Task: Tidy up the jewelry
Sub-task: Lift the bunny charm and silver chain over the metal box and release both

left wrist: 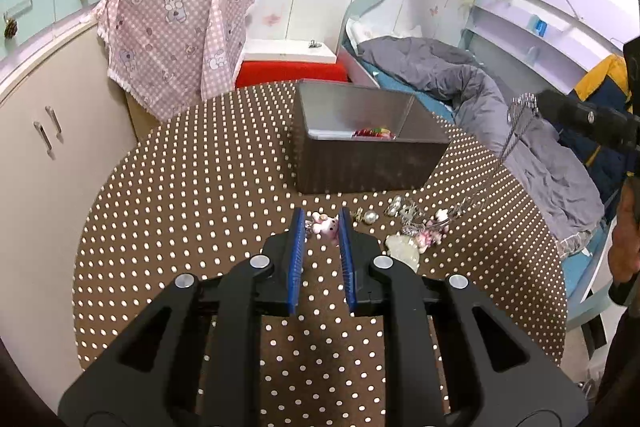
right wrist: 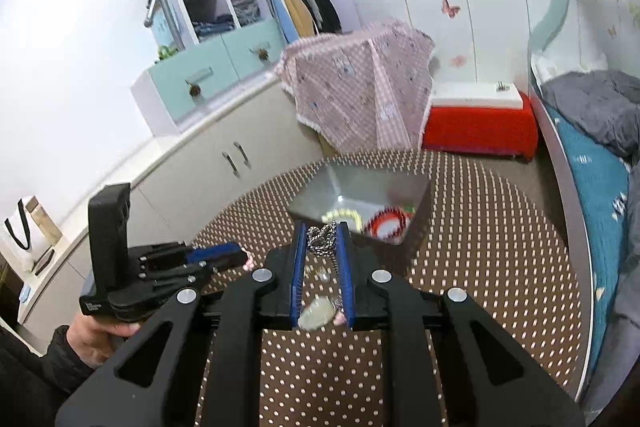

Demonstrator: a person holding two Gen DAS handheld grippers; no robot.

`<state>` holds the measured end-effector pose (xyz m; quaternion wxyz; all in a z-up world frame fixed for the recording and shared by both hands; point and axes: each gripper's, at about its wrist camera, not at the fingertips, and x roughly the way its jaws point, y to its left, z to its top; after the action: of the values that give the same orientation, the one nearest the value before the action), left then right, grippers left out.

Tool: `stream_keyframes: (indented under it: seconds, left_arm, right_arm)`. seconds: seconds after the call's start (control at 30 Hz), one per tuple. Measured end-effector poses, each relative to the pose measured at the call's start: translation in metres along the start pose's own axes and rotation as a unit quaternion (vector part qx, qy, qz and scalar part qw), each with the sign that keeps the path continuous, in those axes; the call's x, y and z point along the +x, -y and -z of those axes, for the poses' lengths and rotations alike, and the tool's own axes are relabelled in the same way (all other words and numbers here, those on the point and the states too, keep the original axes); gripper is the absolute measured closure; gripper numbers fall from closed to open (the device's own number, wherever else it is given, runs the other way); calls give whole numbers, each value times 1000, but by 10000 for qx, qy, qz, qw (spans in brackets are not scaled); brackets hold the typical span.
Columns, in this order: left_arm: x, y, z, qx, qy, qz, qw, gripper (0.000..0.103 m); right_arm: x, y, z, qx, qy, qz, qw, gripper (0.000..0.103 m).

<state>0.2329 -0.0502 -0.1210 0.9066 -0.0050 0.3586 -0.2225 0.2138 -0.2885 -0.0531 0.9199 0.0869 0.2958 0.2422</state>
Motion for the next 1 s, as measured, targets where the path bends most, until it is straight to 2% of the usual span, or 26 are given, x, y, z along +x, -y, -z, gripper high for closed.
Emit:
stream_keyframes:
  seconds: [0.4, 0.57, 0.77, 0.87, 1.0]
  left_arm:
    - [-28, 4, -43, 255, 541, 132, 9981, 86]
    - [-37, 11, -73, 377, 836, 225, 9955, 86]
    - [-31, 14, -106, 438, 954, 402, 9937, 86]
    - [-23, 18, -117, 484, 921, 430, 9936, 86]
    - [-3, 24, -126, 561, 752, 449, 9946, 86]
  right_arm:
    - [-28, -16, -52, -346, 674, -50, 9971, 90]
    - [-38, -20, -79, -530, 975, -55, 9938, 90]
    - [-49, -22, -122, -668, 1346, -97, 9886, 89]
    - [-43, -16, -134, -621, 1360, -90, 9887, 89]
    - [-16, -6, -132, -532, 1047, -85, 9930, 89]
